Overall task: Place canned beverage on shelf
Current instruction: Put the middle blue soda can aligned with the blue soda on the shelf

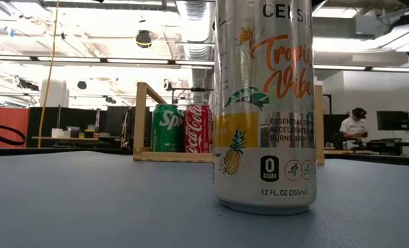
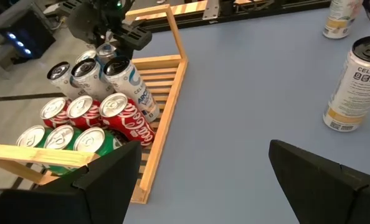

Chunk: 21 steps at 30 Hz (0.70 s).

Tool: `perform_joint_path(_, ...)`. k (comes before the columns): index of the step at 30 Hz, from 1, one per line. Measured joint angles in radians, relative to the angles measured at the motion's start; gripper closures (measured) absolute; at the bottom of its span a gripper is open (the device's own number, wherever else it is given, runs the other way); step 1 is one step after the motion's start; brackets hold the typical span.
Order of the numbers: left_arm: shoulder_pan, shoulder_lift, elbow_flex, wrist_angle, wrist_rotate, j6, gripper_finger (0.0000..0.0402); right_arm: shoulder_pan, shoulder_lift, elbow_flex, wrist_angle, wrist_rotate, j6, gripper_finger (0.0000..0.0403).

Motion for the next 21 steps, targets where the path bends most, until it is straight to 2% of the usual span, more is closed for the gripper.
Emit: perform_joint_path(21, 0.000, 0.000, 0.000, 0.000, -0.002, -0.003, 0.0060, -0.024, 0.014, 0.001, 0.039, -0.062, -0.013, 0.0250)
